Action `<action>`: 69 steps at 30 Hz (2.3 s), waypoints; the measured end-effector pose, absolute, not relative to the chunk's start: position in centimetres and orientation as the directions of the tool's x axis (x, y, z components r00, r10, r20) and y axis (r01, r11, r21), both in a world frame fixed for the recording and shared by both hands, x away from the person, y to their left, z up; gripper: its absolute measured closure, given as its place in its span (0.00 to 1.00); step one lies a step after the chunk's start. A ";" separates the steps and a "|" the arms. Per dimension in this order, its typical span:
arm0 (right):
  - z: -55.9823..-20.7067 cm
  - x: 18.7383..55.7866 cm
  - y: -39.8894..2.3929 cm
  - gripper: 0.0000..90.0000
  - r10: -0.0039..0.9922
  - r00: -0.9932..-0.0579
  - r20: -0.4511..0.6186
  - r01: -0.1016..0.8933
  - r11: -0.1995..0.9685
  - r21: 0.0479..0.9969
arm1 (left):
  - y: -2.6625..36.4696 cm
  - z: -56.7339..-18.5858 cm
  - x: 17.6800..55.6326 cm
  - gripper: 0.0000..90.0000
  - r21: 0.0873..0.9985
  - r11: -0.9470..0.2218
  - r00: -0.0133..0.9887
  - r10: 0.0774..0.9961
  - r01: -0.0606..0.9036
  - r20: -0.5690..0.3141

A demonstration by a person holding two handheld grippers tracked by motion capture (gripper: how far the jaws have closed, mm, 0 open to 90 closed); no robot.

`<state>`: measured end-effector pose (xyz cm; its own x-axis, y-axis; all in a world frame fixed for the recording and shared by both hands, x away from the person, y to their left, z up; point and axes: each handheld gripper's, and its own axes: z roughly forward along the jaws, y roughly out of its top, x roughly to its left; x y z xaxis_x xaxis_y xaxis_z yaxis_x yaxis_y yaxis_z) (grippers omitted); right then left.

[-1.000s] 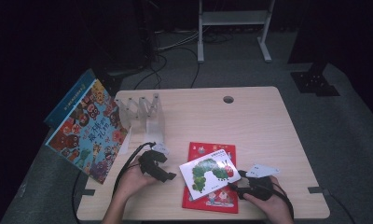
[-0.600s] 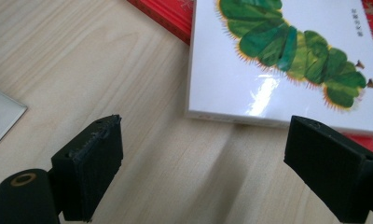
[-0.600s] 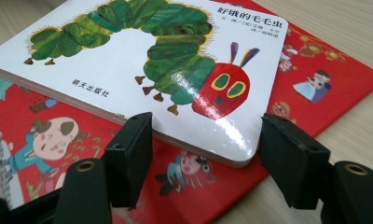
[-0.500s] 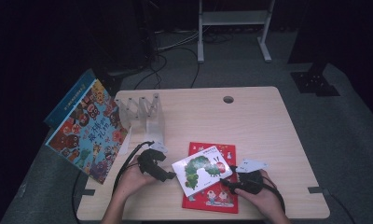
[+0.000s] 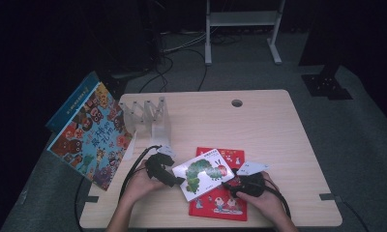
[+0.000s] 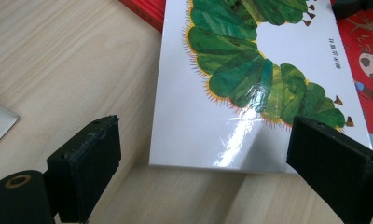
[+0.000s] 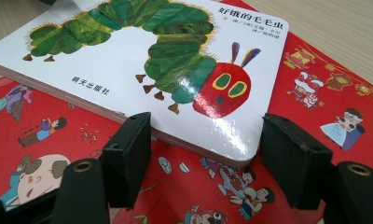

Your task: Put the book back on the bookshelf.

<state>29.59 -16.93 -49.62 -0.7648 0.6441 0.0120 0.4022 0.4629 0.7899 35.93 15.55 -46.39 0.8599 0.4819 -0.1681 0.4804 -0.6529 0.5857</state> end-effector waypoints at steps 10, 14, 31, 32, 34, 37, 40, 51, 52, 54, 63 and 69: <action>-49.7 29.4 -16.8 0.36 0.657 -0.754 0.013 0.406 0.452 0.794 | 13.9 -46.8 36.4 0.09 0.565 -0.670 0.866 0.464 0.481 -0.186; -49.8 29.4 -16.8 0.36 0.658 -0.753 0.008 0.401 0.448 0.799 | 13.4 -47.0 36.6 0.08 0.569 -0.665 0.865 0.460 0.484 -0.198; -48.9 27.3 -16.7 0.37 0.683 -0.730 -0.020 0.397 0.448 0.801 | 12.9 -47.3 36.3 0.02 0.553 -0.672 0.865 0.451 0.492 -0.222; -48.8 26.9 -16.6 0.37 0.683 -0.730 -0.006 0.403 0.438 0.803 | 12.9 -47.3 36.3 0.02 0.553 -0.671 0.864 0.452 0.493 -0.222; -48.7 26.1 -16.0 0.38 0.665 -0.747 0.006 0.397 0.438 0.807 | 12.8 -47.3 36.2 0.02 0.553 -0.671 0.863 0.453 0.494 -0.222; -49.0 25.2 -14.7 0.38 0.632 -0.775 0.018 0.391 0.458 0.798 | 12.8 -47.3 36.2 0.02 0.552 -0.672 0.863 0.454 0.494 -0.220; -49.5 24.7 -13.2 0.37 0.597 -0.802 0.014 0.378 0.489 0.786 | 12.9 -47.3 36.2 0.02 0.549 -0.676 0.864 0.454 0.493 -0.217; -49.6 25.1 -12.1 0.38 0.596 -0.803 0.006 0.366 0.486 0.794 | 12.8 -47.3 35.9 0.01 0.532 -0.672 0.852 0.470 0.514 -0.230; -49.6 25.3 -12.1 0.38 0.601 -0.799 0.005 0.369 0.484 0.793 | 12.8 -47.4 35.9 0.01 0.533 -0.669 0.850 0.472 0.518 -0.234; -49.7 25.6 -12.2 0.38 0.606 -0.795 0.007 0.373 0.480 0.794 | 12.7 -47.4 35.9 0.00 0.525 -0.675 0.851 0.470 0.518 -0.235; -49.7 25.6 -11.5 0.30 0.647 -0.763 -0.004 0.394 0.469 0.790 | 12.7 -47.4 35.7 0.00 0.522 -0.668 0.843 0.483 0.530 -0.238; -49.6 25.6 -11.3 0.29 0.656 -0.755 -0.005 0.405 0.472 0.783 | 12.7 -47.5 35.7 0.00 0.530 -0.661 0.841 0.484 0.532 -0.242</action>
